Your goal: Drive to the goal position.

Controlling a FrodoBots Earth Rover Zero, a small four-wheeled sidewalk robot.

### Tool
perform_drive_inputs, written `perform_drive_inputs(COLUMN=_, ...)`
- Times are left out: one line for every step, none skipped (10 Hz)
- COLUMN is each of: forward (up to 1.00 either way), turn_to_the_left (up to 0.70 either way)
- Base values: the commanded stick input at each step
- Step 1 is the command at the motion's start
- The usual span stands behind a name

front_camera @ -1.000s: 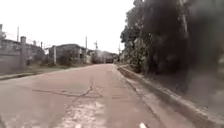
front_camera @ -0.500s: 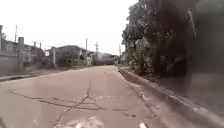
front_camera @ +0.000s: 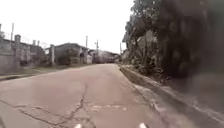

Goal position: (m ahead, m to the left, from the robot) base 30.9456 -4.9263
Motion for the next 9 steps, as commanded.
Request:
perform_drive_inputs(forward=0.85, turn_to_the_left=0.0)
perform_drive_inputs(forward=0.85, turn_to_the_left=0.0)
perform_drive_inputs(forward=0.85, turn_to_the_left=0.0)
perform_drive_inputs(forward=0.85, turn_to_the_left=0.0)
perform_drive_inputs(forward=0.85, turn_to_the_left=0.0)
perform_drive_inputs(forward=0.85, turn_to_the_left=0.0)
perform_drive_inputs(forward=0.85, turn_to_the_left=0.0)
perform_drive_inputs(forward=0.85, turn_to_the_left=0.0)
perform_drive_inputs(forward=0.85, turn_to_the_left=0.0)
